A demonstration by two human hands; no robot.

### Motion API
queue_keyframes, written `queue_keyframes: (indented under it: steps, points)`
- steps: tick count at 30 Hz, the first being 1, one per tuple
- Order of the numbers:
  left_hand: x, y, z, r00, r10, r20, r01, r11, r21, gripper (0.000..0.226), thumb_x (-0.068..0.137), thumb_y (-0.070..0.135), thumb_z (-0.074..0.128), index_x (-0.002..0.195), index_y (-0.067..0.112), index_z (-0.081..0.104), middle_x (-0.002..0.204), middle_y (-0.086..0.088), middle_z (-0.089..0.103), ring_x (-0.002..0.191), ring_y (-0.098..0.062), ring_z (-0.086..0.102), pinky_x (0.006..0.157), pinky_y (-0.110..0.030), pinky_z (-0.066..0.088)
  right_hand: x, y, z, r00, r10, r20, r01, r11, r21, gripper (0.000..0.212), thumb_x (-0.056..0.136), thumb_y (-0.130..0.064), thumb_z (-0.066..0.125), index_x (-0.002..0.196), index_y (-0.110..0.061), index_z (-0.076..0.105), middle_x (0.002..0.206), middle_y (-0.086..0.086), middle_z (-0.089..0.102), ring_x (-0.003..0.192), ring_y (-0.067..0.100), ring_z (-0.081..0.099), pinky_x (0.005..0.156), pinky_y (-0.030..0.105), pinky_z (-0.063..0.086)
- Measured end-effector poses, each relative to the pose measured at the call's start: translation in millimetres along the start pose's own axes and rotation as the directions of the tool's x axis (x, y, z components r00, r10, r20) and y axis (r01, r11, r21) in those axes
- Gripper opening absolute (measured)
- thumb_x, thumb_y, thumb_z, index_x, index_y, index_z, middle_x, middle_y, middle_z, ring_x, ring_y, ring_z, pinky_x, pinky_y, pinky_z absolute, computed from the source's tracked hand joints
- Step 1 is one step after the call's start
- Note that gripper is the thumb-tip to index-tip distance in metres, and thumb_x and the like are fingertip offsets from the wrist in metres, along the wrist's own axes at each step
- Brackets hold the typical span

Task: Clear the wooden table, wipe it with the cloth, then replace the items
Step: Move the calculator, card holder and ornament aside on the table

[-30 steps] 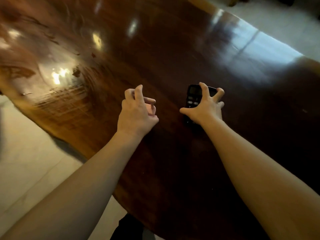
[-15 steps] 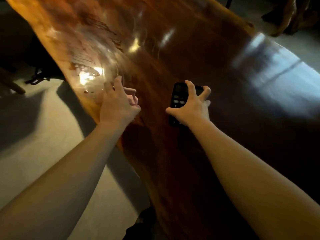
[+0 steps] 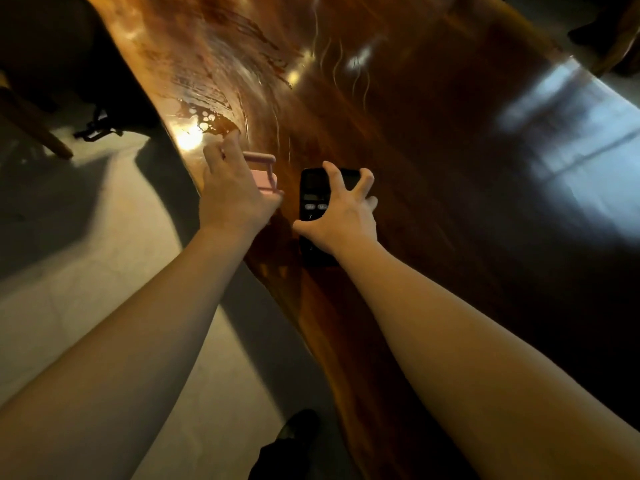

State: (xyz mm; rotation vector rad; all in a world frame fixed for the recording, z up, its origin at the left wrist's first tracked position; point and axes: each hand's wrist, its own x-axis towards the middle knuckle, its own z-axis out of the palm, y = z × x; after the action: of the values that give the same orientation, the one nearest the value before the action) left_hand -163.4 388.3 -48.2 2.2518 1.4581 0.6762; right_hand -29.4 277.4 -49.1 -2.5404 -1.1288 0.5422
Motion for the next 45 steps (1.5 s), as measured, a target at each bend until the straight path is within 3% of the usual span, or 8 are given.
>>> queue_keyframes:
  steps: [9, 16, 20, 23, 31, 38, 45]
  points:
    - [-2, -4, 1, 0.999, -0.03, 0.024, 0.03, 1.0, -0.003, 0.11, 0.067, 0.054, 0.087, 0.151, 0.027, 0.02, 0.149, -0.011, 0.036, 0.135, -0.033, 0.042, 0.094, -0.048, 0.053, 5, -4, 10, 0.998, 0.036, 0.048, -0.031, 0.995, -0.095, 0.114, 0.067, -0.065, 0.081, 0.152, -0.048, 0.006, 0.157, 0.009, -0.006, 0.136, 0.051, 0.026, 0.103, 0.065, 0.039]
    - [-6, 4, -21, 0.998, -0.031, 0.063, 0.029, 0.999, 0.026, 0.1, 0.075, 0.059, 0.077, 0.152, 0.022, 0.024, 0.151, -0.013, 0.034, 0.136, -0.034, 0.037, 0.099, -0.051, 0.048, -6, 5, -8, 0.992, 0.02, 0.128, -0.017, 0.999, -0.028, 0.113, 0.074, -0.074, 0.07, 0.157, -0.042, 0.0, 0.167, 0.008, -0.005, 0.148, 0.048, 0.006, 0.112, 0.071, 0.023]
    - [-17, 20, -38, 0.997, 0.071, 0.02, -0.073, 0.992, 0.104, 0.083, 0.076, 0.058, 0.074, 0.142, 0.02, 0.04, 0.146, -0.014, 0.037, 0.135, -0.036, 0.036, 0.098, -0.058, 0.045, -32, 23, -31, 0.998, -0.026, 0.055, 0.025, 1.0, 0.007, 0.1, 0.08, -0.068, 0.066, 0.157, -0.036, 0.01, 0.165, 0.009, 0.014, 0.149, 0.038, 0.015, 0.113, 0.066, 0.027]
    - [-33, 43, -45, 0.973, 0.208, 0.103, -0.216, 0.974, 0.071, 0.081, 0.077, 0.053, 0.076, 0.141, 0.016, 0.044, 0.14, -0.016, 0.043, 0.13, -0.036, 0.04, 0.101, -0.054, 0.042, -56, 46, -54, 1.0, -0.028, 0.002, 0.028, 0.998, 0.053, 0.094, 0.081, -0.067, 0.065, 0.155, -0.038, 0.014, 0.164, 0.006, 0.02, 0.148, 0.033, 0.018, 0.113, 0.064, 0.027]
    - [-105, 146, -36, 0.807, 0.447, 0.387, -0.421, 0.894, -0.154, 0.086, 0.077, 0.04, 0.084, 0.147, 0.009, 0.044, 0.143, -0.016, 0.048, 0.135, -0.034, 0.042, 0.107, -0.054, 0.042, -152, 125, -108, 0.977, 0.061, -0.206, -0.046, 0.996, 0.079, 0.089, 0.078, -0.074, 0.058, 0.152, -0.043, 0.018, 0.161, 0.002, 0.029, 0.146, 0.029, 0.027, 0.108, 0.055, 0.04]
    - [-185, 242, 0, 0.66, 0.551, 0.51, -0.547, 0.818, -0.177, 0.089, 0.077, 0.051, 0.079, 0.149, 0.021, 0.037, 0.149, -0.008, 0.044, 0.139, -0.026, 0.04, 0.104, -0.047, 0.044, -250, 216, -151, 0.911, 0.221, -0.348, -0.202, 0.975, 0.089, 0.088, 0.08, -0.067, 0.065, 0.152, -0.039, 0.022, 0.159, 0.004, 0.032, 0.145, 0.028, 0.031, 0.107, 0.052, 0.042]
    - [-275, 317, 32, 0.48, 0.652, 0.586, -0.671, 0.704, -0.232, 0.092, 0.073, 0.057, 0.076, 0.149, 0.025, 0.035, 0.147, -0.005, 0.046, 0.136, -0.025, 0.044, 0.101, -0.046, 0.046, -345, 302, -169, 0.855, 0.357, -0.375, -0.347, 0.933, 0.098, 0.088, 0.082, -0.06, 0.069, 0.154, -0.032, 0.026, 0.158, 0.008, 0.035, 0.145, 0.03, 0.031, 0.109, 0.053, 0.041]
